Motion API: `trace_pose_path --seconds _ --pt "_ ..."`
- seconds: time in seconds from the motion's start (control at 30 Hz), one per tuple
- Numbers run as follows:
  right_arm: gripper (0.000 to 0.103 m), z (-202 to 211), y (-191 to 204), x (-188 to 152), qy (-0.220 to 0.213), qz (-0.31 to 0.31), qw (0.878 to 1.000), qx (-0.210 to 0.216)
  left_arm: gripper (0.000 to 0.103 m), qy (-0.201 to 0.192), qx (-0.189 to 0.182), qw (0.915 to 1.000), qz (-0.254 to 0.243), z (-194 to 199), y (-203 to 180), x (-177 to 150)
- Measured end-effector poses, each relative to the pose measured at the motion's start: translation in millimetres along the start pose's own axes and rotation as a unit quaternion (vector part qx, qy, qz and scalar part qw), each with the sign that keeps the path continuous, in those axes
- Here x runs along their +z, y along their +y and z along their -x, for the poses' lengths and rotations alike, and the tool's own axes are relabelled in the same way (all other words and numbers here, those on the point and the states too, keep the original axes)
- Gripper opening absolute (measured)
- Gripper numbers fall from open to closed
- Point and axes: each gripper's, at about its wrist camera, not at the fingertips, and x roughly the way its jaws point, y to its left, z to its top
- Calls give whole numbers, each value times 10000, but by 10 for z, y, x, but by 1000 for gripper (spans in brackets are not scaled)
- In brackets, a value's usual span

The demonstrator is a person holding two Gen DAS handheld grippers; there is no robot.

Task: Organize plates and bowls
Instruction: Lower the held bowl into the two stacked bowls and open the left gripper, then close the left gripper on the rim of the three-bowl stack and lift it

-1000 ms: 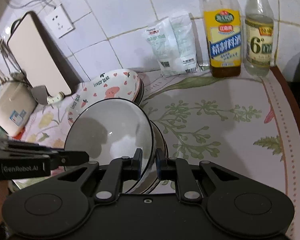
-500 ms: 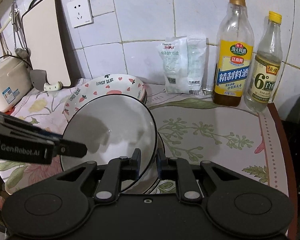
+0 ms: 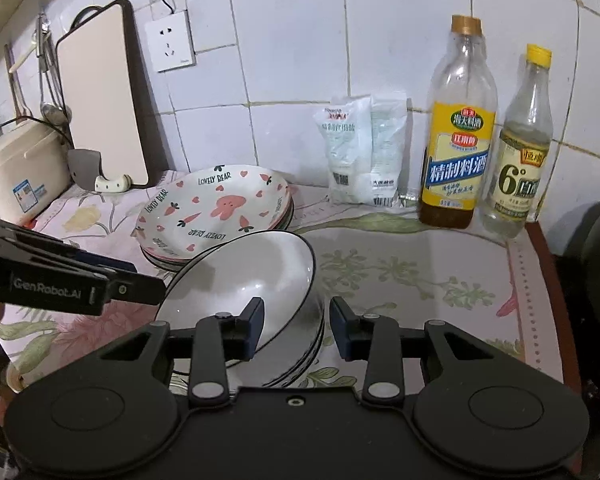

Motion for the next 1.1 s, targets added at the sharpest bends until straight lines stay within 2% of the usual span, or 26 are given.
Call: trace_pose_path --seconds 0.07,0.23,0.37,0.47,0.6,0.7,0.83,1.0,1.1 --pt "37 41 17 -27 -97 80 9999 -25 36 -47 -65 10000 25 61 5 -32" --pt "39 285 23 -97 -386 46 9990 213 39 -195 -308 9993 29 312 19 -130" --pt "47 570 89 -193 -652 159 9974 280 40 -308 -523 9982 -40 548 21 -223" --pt "57 749 138 -271 -741 175 9964 365 41 -434 -633 9970 -138 701 15 -330" --pt "65 983 245 -423 -908 181 9942 547 44 -819 -897 9923 -240 884 35 -525" --pt "68 1096 328 -547 -1025 202 9924 645 45 -947 -1103 9892 -177 943 92 -650" --pt "69 1139 413 -707 -1072 238 9911 747 46 -1099 -1223 9863 -129 964 169 -789" --pt "70 1068 525 -872 -1195 398 9911 425 47 -1289 -1284 9832 -156 897 213 -899" --pt "71 965 518 -930 -1212 407 9911 366 49 -1392 -1450 9795 -99 815 257 -959"
